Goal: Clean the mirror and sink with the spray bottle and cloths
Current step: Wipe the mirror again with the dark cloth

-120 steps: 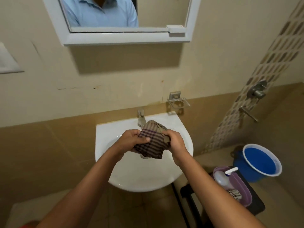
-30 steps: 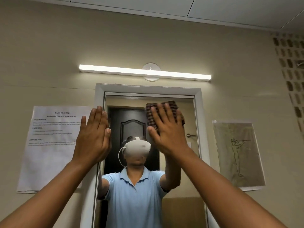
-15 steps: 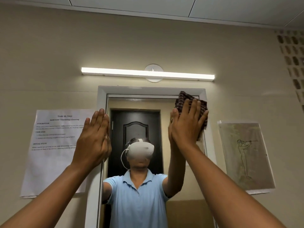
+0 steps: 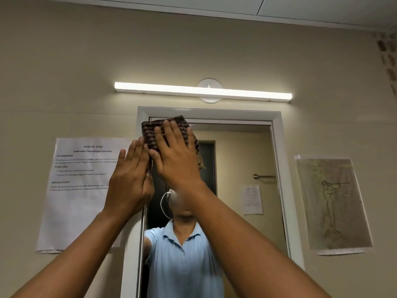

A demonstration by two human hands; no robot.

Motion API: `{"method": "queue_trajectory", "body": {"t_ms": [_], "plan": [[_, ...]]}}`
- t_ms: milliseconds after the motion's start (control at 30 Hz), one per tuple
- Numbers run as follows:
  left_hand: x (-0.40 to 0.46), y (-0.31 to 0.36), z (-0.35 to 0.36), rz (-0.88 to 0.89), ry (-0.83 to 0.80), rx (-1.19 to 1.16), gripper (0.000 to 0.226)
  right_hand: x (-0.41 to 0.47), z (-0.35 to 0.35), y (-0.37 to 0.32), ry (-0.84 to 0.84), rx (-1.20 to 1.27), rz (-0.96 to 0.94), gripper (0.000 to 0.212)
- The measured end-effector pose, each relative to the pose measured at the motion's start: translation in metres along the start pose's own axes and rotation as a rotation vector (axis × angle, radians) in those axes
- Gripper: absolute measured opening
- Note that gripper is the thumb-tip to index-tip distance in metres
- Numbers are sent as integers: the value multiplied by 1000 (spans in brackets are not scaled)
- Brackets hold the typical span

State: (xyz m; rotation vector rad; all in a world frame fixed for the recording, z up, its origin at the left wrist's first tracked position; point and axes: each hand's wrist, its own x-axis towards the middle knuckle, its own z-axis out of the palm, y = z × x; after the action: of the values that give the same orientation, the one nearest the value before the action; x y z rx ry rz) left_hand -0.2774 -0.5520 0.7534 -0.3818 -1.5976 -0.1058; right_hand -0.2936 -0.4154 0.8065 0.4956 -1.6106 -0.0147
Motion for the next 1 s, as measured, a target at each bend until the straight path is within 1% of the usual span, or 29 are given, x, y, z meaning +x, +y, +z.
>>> {"method": "queue_trajectory", "body": {"t_ms": [67, 100, 267, 433, 533, 633, 700, 900, 1000], "plan": [[0, 0, 0, 8, -9, 19, 67, -3, -3, 16, -9, -32, -26, 60], [0, -1, 1, 12, -14, 29, 68, -4, -6, 26, -4, -49, -6, 61], [-1, -3, 2, 5, -19, 39, 69, -26, -23, 90, 23, -43, 212, 60], [0, -2, 1, 8, -23, 29, 70, -60, -39, 148, 112, -52, 493, 65], [0, -3, 1, 7, -31, 17, 70, -62, -39, 153, 134, -70, 593, 66], [0, -3, 2, 2, -32, 5, 69, -54, -35, 133, 152, -37, 668, 59], [-1, -4, 2, 9, -38, -1, 69, -46, -33, 111, 132, -2, 621, 59], [-4, -11, 1, 37, -56, 22, 67, -14, -14, 24, 22, 74, 204, 58], [-9, -12, 2, -4, -46, 15, 64, 9, -10, 3, -49, 59, 108, 58]]}}
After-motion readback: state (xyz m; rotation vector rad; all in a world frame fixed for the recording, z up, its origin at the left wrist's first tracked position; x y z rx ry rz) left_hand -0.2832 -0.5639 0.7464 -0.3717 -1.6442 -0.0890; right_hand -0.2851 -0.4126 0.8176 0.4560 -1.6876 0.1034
